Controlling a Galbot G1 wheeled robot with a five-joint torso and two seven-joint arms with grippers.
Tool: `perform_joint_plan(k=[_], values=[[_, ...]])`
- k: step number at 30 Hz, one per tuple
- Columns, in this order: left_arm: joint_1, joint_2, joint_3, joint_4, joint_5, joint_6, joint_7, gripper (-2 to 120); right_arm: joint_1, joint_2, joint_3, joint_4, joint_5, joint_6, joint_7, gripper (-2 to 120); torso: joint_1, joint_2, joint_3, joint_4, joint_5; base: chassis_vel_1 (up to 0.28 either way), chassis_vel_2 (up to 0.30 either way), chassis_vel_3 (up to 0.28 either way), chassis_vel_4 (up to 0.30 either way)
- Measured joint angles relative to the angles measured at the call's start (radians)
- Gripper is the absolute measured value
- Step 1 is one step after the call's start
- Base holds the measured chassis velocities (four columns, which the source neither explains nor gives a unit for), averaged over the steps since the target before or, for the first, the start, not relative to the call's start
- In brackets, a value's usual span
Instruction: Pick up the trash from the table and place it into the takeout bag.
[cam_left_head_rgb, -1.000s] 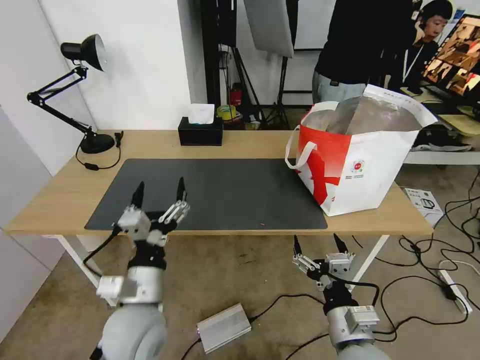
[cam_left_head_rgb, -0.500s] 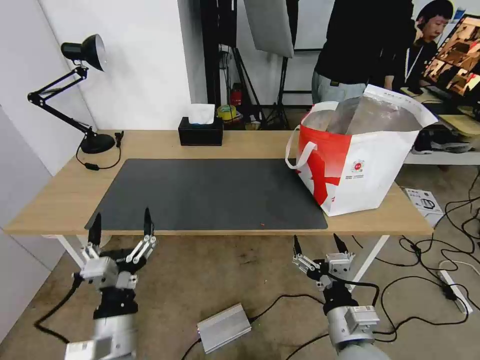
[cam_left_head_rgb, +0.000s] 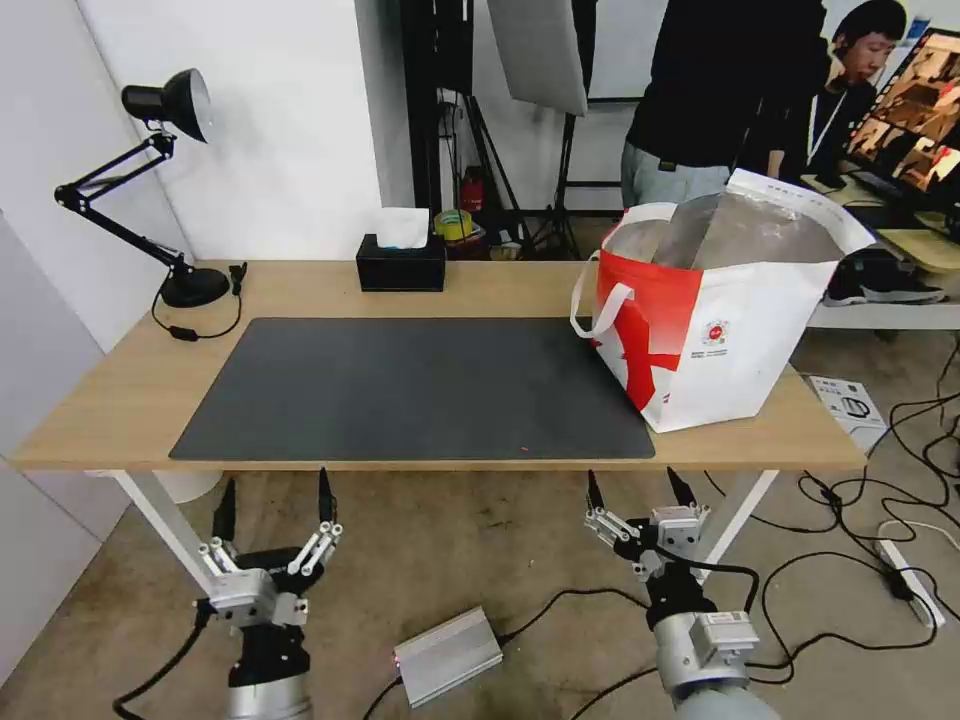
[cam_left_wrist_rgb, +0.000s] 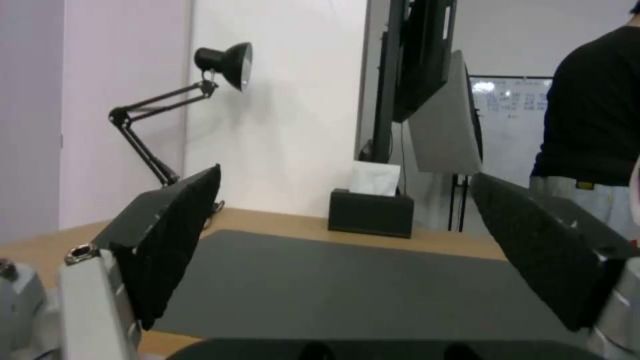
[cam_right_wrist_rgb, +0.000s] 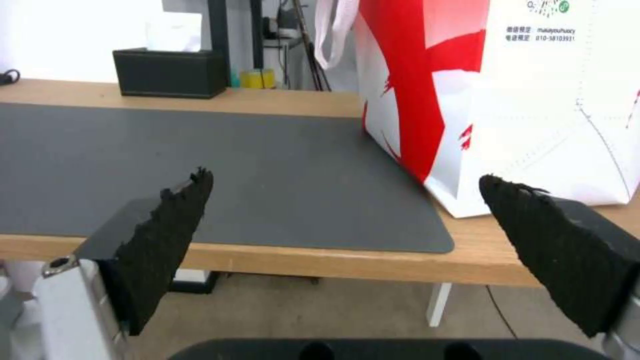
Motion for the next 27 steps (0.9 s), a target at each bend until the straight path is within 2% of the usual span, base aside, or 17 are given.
perform_joint_plan(k=[27], values=[[-0.034, 0.022, -0.019, -0.002, 0.007, 0.007, -0.004, 100, 0.000, 0.000, 0.000, 0.000, 0.000, 0.000, 0.000, 100, 0.000, 0.000, 0.000, 0.0000, 0.0000, 0.000, 0.000, 0.000, 0.000]])
